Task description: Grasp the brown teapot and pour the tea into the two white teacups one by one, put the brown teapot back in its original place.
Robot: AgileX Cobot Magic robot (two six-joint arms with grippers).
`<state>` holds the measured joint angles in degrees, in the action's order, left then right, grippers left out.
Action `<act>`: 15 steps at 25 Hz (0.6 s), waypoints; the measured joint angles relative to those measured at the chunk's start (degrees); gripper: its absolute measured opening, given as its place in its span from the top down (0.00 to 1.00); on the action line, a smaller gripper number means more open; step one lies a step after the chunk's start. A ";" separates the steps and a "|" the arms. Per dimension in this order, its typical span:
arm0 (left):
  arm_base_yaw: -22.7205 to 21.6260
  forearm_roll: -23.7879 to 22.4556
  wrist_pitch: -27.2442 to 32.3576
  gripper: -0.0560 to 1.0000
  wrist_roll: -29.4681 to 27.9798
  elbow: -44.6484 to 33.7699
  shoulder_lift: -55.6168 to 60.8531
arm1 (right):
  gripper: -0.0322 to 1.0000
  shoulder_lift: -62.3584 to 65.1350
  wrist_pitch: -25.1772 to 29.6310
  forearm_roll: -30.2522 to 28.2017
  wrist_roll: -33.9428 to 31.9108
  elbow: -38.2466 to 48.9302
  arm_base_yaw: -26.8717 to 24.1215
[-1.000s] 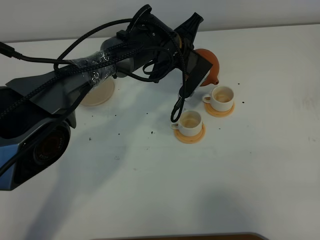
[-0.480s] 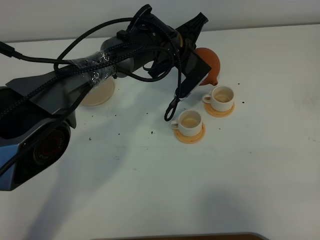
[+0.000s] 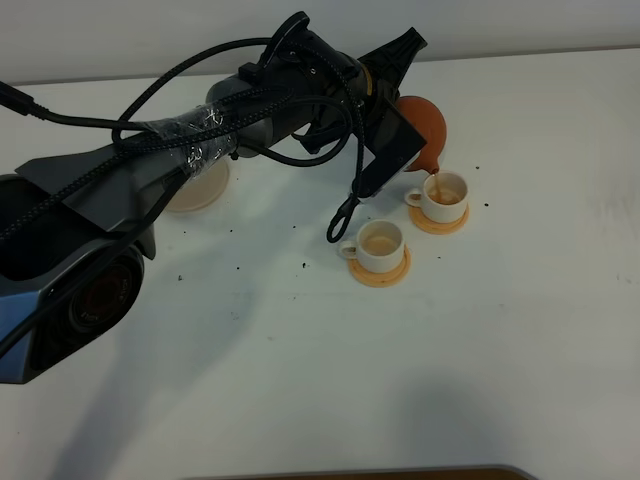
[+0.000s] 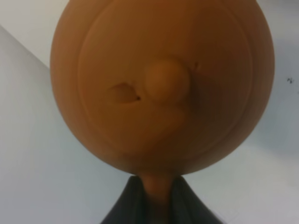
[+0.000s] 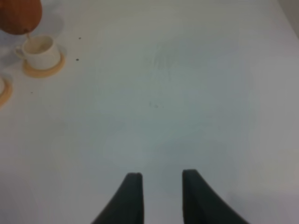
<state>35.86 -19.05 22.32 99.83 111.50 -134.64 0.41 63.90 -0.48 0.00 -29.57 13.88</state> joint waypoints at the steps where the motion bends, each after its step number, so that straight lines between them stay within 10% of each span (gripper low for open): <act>1: 0.00 0.00 -0.07 0.81 0.64 0.00 0.00 | 0.74 0.00 0.00 0.00 0.00 0.00 0.00; 15: 0.25 -0.05 -5.44 0.81 5.52 0.00 -1.89 | 0.74 0.00 0.00 0.00 0.00 0.00 0.00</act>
<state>36.11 -19.10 16.88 105.35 111.50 -136.53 0.41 63.90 -0.48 0.00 -29.57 13.88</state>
